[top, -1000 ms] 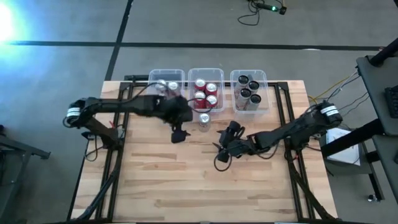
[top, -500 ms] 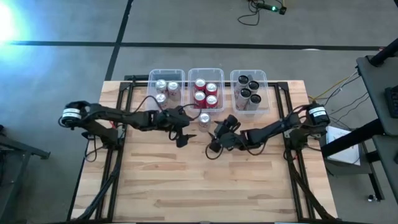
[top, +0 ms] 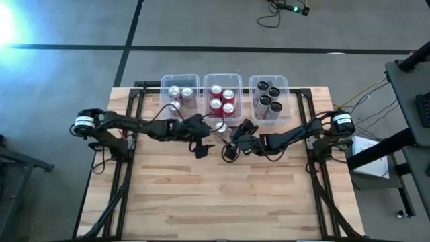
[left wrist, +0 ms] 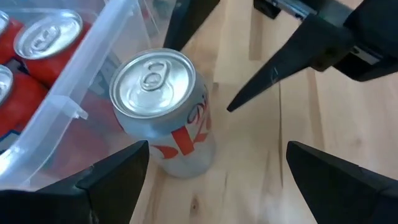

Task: Sort soda cans
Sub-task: Put the red-silver soda can into the left transparent bin

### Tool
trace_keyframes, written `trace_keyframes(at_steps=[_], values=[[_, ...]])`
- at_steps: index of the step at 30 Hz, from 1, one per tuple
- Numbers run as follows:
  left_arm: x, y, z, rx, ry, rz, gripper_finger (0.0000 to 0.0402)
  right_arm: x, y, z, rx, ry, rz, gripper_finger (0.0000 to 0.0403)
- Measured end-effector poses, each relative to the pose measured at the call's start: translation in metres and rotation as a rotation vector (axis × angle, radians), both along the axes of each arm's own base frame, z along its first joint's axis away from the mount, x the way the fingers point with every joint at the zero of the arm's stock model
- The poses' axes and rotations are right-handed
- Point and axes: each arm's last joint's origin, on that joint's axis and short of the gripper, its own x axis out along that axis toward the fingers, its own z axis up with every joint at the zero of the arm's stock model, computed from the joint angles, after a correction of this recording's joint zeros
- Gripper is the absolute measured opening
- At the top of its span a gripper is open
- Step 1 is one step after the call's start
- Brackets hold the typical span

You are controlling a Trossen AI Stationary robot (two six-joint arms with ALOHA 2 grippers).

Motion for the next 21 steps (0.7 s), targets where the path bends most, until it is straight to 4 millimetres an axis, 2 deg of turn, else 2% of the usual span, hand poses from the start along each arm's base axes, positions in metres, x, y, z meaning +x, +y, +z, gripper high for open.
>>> trace_keyframes(at_steps=[7,12,18,21], values=[[0.006,-0.003,0.031,-0.029,0.091,-0.005,0.0363,0.000,-0.005,0.000,-0.027,0.015,0.000,0.0293],[0.003,-0.007,0.039,-0.043,0.155,0.002,0.0363,0.004,-0.010,-0.009,-0.006,0.014,0.014,0.0288],[-0.006,-0.010,0.033,-0.076,0.237,0.032,0.0363,0.008,0.000,-0.015,0.060,0.002,0.139,0.0297],[-0.010,-0.014,0.028,-0.079,0.263,0.028,0.0363,0.009,0.007,-0.011,0.060,-0.006,0.183,0.0301]])
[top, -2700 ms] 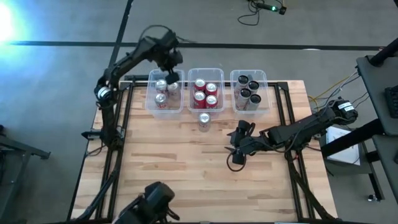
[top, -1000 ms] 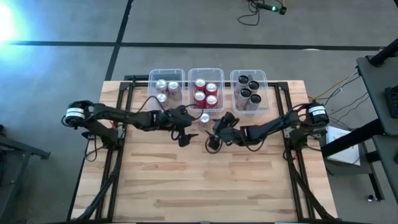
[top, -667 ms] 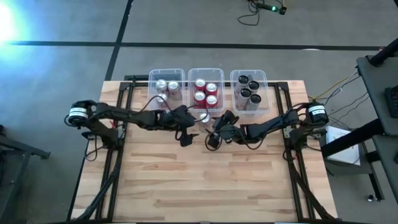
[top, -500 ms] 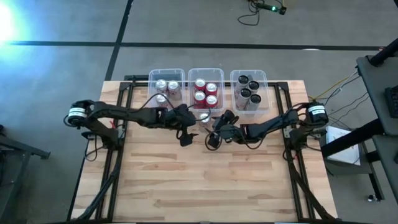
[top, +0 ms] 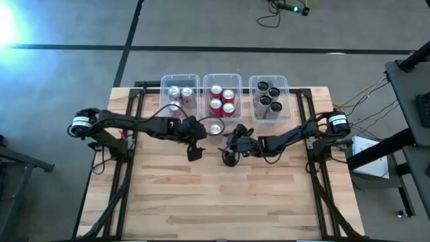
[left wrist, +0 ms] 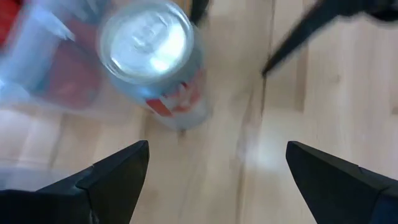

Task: Sort soda cans
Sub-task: Put the red-silver soda can into the left transparent bin

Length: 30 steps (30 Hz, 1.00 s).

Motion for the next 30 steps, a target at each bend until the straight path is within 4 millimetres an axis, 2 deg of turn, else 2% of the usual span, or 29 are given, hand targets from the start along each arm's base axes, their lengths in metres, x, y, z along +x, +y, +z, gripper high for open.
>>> trace_keyframes(at_steps=[7,12,17,24,30], values=[[-0.003,-0.002,-0.006,0.005,0.022,0.015,0.0363,0.002,-0.011,0.006,-0.078,-0.017,-0.125,0.0302],[-0.003,-0.001,-0.006,0.036,0.023,0.033,0.0363,0.007,-0.016,0.010,-0.011,-0.036,-0.014,0.0293],[-0.003,-0.002,-0.006,0.045,0.029,0.028,0.0363,0.009,-0.006,0.014,0.058,-0.066,0.186,0.0283],[-0.004,-0.006,-0.006,0.055,0.040,0.001,0.0363,0.009,-0.004,0.014,0.075,-0.066,0.188,0.0273],[-0.002,0.008,-0.006,0.064,0.015,0.047,0.0363,0.009,-0.003,0.014,0.082,-0.066,0.187,0.0271]])
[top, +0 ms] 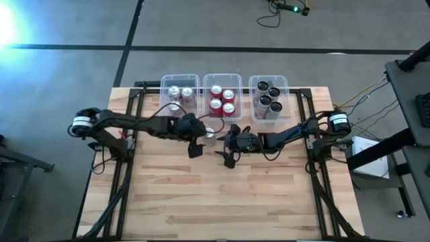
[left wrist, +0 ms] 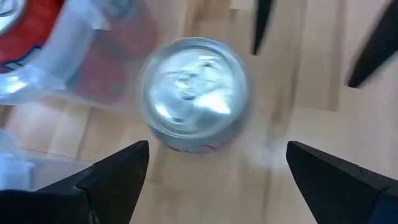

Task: Sort soda cans
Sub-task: Put the red-silver soda can into the left transparent bin

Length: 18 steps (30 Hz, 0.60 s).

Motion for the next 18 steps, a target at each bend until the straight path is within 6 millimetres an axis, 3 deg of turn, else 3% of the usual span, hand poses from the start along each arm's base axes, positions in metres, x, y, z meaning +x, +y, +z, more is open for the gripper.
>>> trace_keyframes(at_steps=[4,18], values=[[0.004,0.011,-0.004,0.018,-0.008,0.010,0.0363,0.000,0.000,0.000,-0.001,0.004,-0.001,0.0278],[0.030,0.008,-0.018,-0.007,-0.071,-0.047,0.0363,-0.007,0.001,-0.011,-0.001,0.137,0.002,0.0285]])
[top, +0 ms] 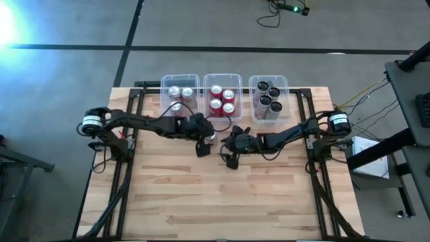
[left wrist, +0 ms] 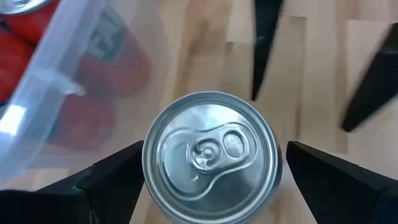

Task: Sort soda cans
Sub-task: Put the red-silver soda can into the left transparent bin

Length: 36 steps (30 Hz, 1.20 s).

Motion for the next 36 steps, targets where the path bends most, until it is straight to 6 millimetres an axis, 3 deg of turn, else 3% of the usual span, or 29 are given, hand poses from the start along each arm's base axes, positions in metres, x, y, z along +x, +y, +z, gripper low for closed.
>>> trace_keyframes(at_steps=[9,16,22,27,36], values=[[0.002,-0.021,0.014,-0.090,0.081,-0.097,0.0363,-0.009,0.004,0.008,-0.004,0.097,0.016,0.0274],[0.009,-0.024,0.023,-0.120,0.031,-0.090,0.0363,-0.013,0.007,0.023,-0.018,0.071,0.039,0.0287],[0.014,-0.021,0.017,-0.197,0.074,-0.025,0.0363,-0.015,0.009,0.025,-0.018,0.086,0.045,0.0295],[0.033,-0.022,0.022,-0.197,0.144,-0.037,0.0363,-0.016,0.009,0.022,-0.008,0.107,0.036,0.0290],[0.061,-0.019,0.008,-0.205,0.337,-0.022,0.0363,-0.021,0.012,0.017,0.015,0.173,0.030,0.0278]])
